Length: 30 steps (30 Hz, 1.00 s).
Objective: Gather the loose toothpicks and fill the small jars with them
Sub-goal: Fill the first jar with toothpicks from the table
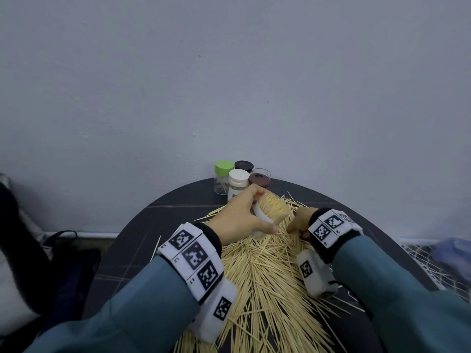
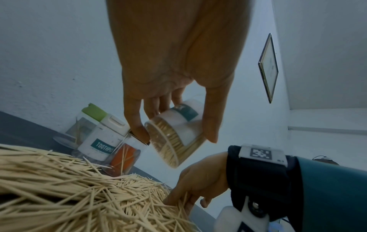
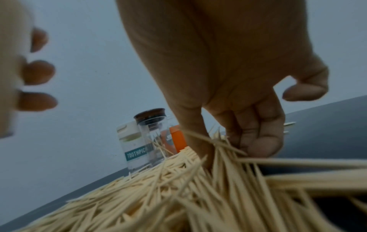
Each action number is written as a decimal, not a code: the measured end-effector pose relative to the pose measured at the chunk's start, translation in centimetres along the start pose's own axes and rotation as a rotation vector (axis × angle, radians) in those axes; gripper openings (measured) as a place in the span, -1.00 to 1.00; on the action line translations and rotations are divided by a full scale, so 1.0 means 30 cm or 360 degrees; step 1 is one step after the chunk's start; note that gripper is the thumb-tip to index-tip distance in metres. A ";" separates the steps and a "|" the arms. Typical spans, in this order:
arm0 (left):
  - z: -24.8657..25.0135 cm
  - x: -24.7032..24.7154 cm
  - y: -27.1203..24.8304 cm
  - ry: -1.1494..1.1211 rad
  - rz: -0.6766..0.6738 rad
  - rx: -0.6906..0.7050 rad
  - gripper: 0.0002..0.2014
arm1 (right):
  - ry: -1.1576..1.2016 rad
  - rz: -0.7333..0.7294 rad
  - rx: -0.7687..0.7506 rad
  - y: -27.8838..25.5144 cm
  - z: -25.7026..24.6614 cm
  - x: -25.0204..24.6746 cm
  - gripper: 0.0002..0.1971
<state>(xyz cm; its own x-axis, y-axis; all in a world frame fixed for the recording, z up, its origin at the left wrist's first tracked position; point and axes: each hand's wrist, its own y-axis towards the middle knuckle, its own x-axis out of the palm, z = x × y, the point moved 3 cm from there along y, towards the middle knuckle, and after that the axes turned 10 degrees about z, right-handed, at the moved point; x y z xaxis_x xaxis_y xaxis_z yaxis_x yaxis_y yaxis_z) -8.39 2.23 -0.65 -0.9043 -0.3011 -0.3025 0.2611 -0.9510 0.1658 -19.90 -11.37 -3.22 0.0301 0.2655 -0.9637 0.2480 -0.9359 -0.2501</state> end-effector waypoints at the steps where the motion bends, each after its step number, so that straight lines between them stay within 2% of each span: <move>1: 0.000 0.001 -0.001 0.0002 -0.0001 -0.0002 -0.39 | -0.0011 -0.0027 0.0000 -0.001 0.004 0.004 -0.68; 4: 0.000 0.002 -0.004 0.0019 0.0006 0.0008 -0.38 | 0.0035 -0.0086 -0.0023 -0.020 0.015 0.005 -0.81; 9: -0.002 0.005 -0.011 0.0025 -0.0004 -0.0009 -0.34 | 0.0276 -0.0095 -0.0014 -0.038 0.051 0.011 -0.77; 16: -0.001 0.010 -0.025 -0.0013 -0.0052 -0.0013 -0.43 | 0.0801 -0.0167 -0.0018 -0.068 0.127 0.018 -0.77; 19: -0.005 0.014 -0.031 0.0019 -0.0063 -0.0032 -0.42 | 0.1059 -0.0124 -0.0055 -0.075 0.160 0.021 -0.72; 21: -0.010 0.018 -0.032 0.0046 -0.0064 -0.0044 -0.41 | 0.1277 -0.0104 -0.0080 -0.092 0.174 0.018 -0.84; 24: -0.018 0.028 -0.033 0.0082 -0.0063 -0.0074 -0.40 | 0.1474 -0.0003 -0.0183 -0.108 0.194 0.006 -0.67; 28: -0.025 0.036 -0.040 0.0124 -0.0090 -0.0075 -0.41 | 0.1645 0.0161 -0.0355 -0.133 0.187 -0.039 -0.89; 30: -0.024 0.035 -0.048 0.0154 -0.0093 -0.0076 -0.41 | 0.1782 0.0243 -0.0405 -0.151 0.176 -0.069 -0.89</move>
<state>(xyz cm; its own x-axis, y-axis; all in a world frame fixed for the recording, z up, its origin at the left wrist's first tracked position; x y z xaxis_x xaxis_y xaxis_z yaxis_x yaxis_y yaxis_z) -9.46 3.24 -1.89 -0.8823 -0.2481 -0.4000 0.2267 -0.9687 0.1010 -26.19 -8.89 -0.60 0.8856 0.3290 -0.3278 0.3516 -0.9361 0.0105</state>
